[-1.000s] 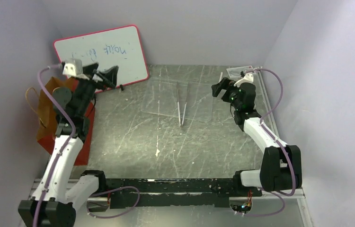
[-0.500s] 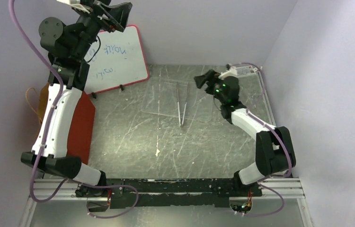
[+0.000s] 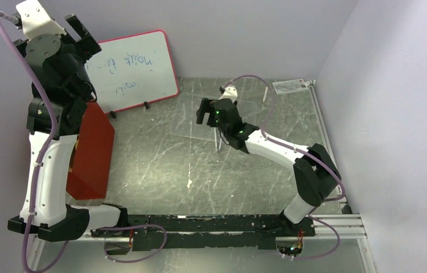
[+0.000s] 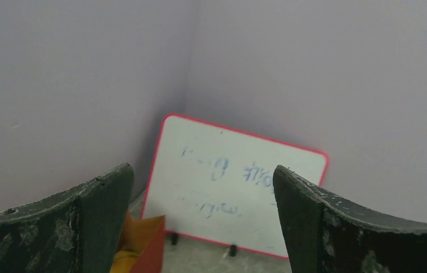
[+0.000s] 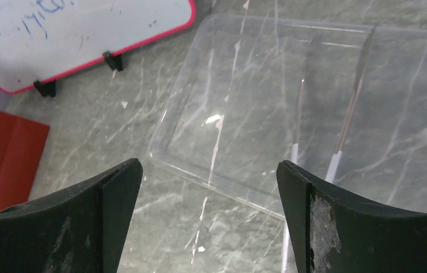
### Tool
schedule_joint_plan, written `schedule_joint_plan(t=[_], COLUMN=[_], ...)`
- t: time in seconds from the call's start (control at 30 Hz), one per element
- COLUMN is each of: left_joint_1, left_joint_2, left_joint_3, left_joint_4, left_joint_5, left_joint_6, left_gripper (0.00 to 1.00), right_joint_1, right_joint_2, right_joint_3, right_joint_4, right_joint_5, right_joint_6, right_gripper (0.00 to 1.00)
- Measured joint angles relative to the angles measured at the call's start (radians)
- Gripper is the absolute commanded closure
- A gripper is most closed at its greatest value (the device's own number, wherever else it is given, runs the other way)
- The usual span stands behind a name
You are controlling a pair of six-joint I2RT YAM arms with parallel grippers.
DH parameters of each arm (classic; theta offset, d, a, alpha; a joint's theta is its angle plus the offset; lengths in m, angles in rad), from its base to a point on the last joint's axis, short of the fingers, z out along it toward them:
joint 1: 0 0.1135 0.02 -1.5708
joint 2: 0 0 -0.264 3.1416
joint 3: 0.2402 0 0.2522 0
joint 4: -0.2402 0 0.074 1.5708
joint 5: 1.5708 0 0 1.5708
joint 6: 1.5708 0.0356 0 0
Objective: Take the fake bread out of the paper bag
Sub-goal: Move the paper bag to the center of the board.
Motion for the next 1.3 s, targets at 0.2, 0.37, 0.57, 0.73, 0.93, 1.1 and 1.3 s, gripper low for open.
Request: schedule_joint_plan(t=[0.2,0.37,0.57,0.73,0.93,1.1,1.3], left_joint_1=[0.134,0.267,0.365,0.367,0.367,0.373,0.378], left_joint_2=[-0.016,0.012,0.106,0.129,0.143,0.137,0.132], left_joint_3=[-0.085,-0.185,-0.207,-0.285,-0.331,-0.402,-0.476], left_joint_4=[-0.126,-0.209,-0.278,-0.297,-0.332,-0.346,-0.341], left_joint_5=[0.052,0.186,0.32,0.389,0.401,0.401,0.401], left_joint_6=[-0.031,-0.097,-0.183,-0.23,-0.241,-0.241,-0.229], left_gripper=[0.04,0.01,0.05,0.04,0.03,0.04,0.38], right_joint_1=[0.071,0.091,0.109,0.124,0.126,0.126,0.126], right_joint_2=[0.05,0.066,0.105,0.129,0.129,0.129,0.137], right_joint_3=[0.028,0.03,0.051,0.053,0.053,0.053,0.062], right_joint_4=[-0.019,-0.028,-0.026,-0.029,-0.025,-0.025,-0.033], right_joint_5=[0.037,0.043,0.036,0.03,0.03,0.026,0.025], right_joint_6=[0.004,0.019,0.034,0.035,0.034,0.035,0.036], right_gripper=[0.06,0.06,0.06,0.06,0.06,0.06,0.06])
